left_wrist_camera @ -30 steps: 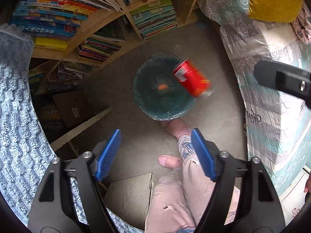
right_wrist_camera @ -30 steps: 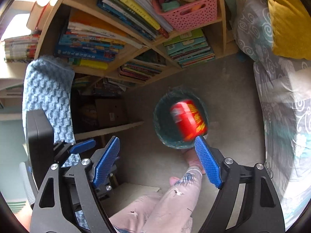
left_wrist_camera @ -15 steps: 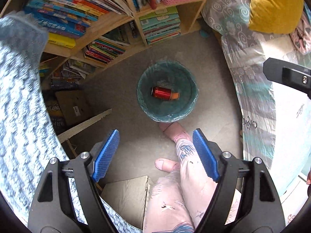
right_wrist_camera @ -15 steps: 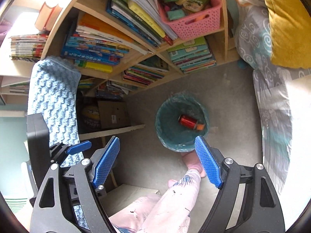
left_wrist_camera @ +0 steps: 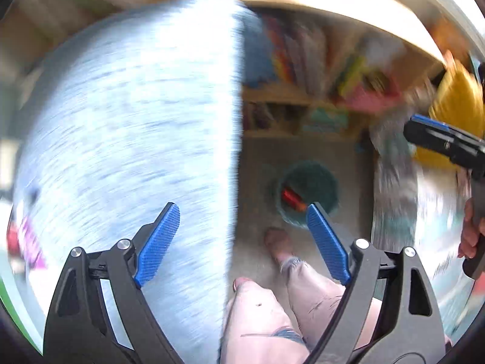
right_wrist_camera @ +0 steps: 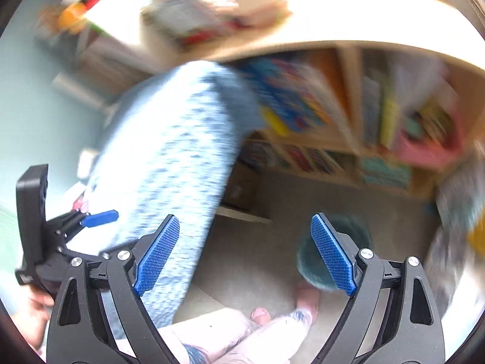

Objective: Collect trash
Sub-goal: 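Move both tools back over the bed toward the remaining trash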

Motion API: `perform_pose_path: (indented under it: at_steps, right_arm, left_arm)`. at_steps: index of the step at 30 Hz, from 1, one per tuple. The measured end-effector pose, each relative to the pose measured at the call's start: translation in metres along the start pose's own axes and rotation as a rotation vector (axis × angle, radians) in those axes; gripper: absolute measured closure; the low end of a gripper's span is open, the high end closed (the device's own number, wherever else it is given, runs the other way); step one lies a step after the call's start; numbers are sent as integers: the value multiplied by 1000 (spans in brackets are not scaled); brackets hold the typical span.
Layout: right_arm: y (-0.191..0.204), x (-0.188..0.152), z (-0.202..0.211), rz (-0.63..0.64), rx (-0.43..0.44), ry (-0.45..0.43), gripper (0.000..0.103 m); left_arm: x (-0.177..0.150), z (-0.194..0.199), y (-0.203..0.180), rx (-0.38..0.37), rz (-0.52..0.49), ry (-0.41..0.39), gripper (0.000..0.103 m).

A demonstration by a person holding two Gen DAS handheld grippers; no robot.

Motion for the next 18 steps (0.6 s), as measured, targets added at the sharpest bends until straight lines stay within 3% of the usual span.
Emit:
perform_pose_path:
  at_steps: [7, 13, 18]
  right_arm:
    - [141, 8, -46, 329, 109, 105, 15]
    - [244, -5, -93, 548, 166, 198, 15]
    - [307, -11, -129, 681, 182, 265, 15]
  left_arm:
    - [-81, 49, 106, 197, 275, -15, 12]
    - [-150, 57, 167, 241, 443, 15, 11]
    - [-181, 53, 185, 237, 555, 15, 11]
Point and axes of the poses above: each gripper's, at about its wrist camera, not at the fingertips, and z roughly against the way its jaws point, y to its left, x to its top, the point moved 1 cm from there along -z, roughly the way its jaws point, and after that the axes turned 12 degrees about -z, right-handed, at the moved point
